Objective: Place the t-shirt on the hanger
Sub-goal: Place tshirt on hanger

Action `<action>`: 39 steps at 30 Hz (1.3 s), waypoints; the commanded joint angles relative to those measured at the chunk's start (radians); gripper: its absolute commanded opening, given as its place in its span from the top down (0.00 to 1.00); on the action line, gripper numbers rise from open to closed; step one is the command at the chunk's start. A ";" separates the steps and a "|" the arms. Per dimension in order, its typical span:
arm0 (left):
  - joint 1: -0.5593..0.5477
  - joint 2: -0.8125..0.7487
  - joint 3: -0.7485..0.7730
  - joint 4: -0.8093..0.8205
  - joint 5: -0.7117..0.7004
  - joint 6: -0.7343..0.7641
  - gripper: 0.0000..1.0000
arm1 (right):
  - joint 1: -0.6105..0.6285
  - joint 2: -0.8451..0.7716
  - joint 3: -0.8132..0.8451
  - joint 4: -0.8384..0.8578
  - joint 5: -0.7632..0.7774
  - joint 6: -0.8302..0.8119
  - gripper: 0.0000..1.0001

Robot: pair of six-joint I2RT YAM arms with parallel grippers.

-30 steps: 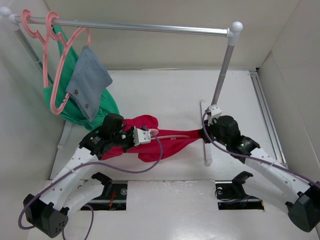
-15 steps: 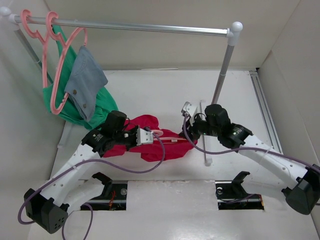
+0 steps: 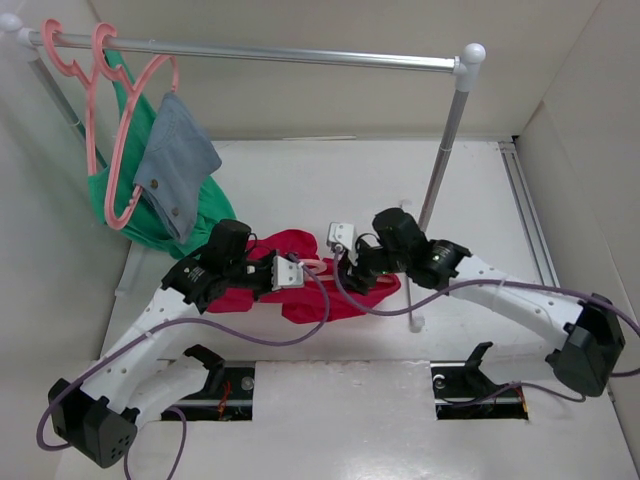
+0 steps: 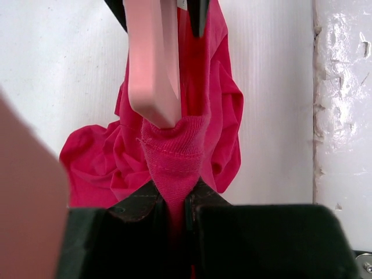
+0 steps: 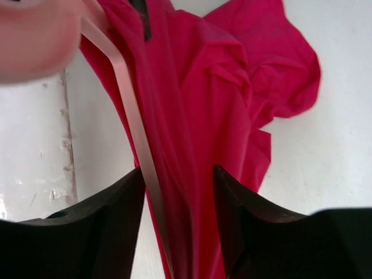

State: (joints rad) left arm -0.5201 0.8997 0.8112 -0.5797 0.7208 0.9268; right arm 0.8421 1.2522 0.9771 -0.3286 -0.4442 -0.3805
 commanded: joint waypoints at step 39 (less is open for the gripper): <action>0.436 0.114 0.233 -0.181 0.368 0.309 0.33 | -0.152 -0.324 -0.055 -0.188 -0.057 -0.014 1.00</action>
State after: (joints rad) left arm -0.0826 1.0500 0.9295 -0.6792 0.9546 1.2118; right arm 0.6922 0.9287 0.8871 -0.5282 -0.4816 -0.4107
